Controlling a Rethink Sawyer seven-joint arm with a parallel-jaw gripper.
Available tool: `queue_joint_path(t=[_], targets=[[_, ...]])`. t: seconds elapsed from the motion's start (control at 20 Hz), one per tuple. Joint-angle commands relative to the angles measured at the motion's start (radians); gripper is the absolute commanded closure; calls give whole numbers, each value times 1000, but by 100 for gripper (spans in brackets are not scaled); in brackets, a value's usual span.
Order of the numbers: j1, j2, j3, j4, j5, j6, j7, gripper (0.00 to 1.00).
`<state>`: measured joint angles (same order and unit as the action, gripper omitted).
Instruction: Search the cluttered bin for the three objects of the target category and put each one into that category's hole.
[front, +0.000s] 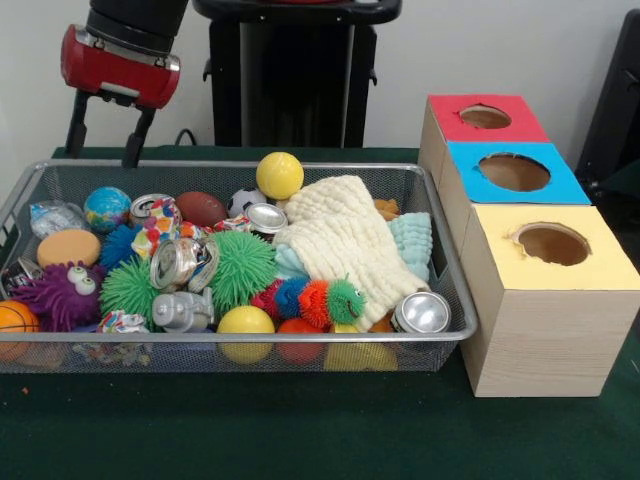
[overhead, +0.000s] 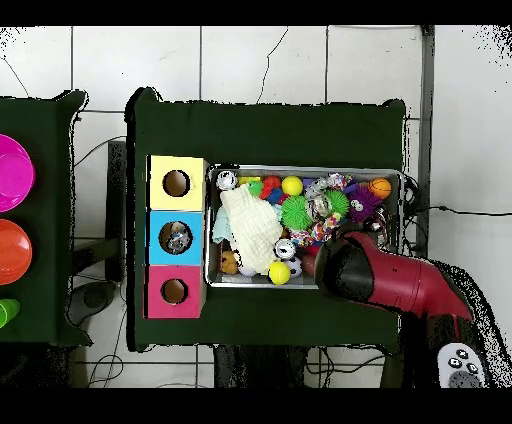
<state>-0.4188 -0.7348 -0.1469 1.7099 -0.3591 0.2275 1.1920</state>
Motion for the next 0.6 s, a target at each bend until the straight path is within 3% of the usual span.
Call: queue_joint_path(t=[0.05,0.6], targets=[[13,-20,7,-33,-100,155,-29,0],[-136,-92,181,85,-112,223,-136,0]])
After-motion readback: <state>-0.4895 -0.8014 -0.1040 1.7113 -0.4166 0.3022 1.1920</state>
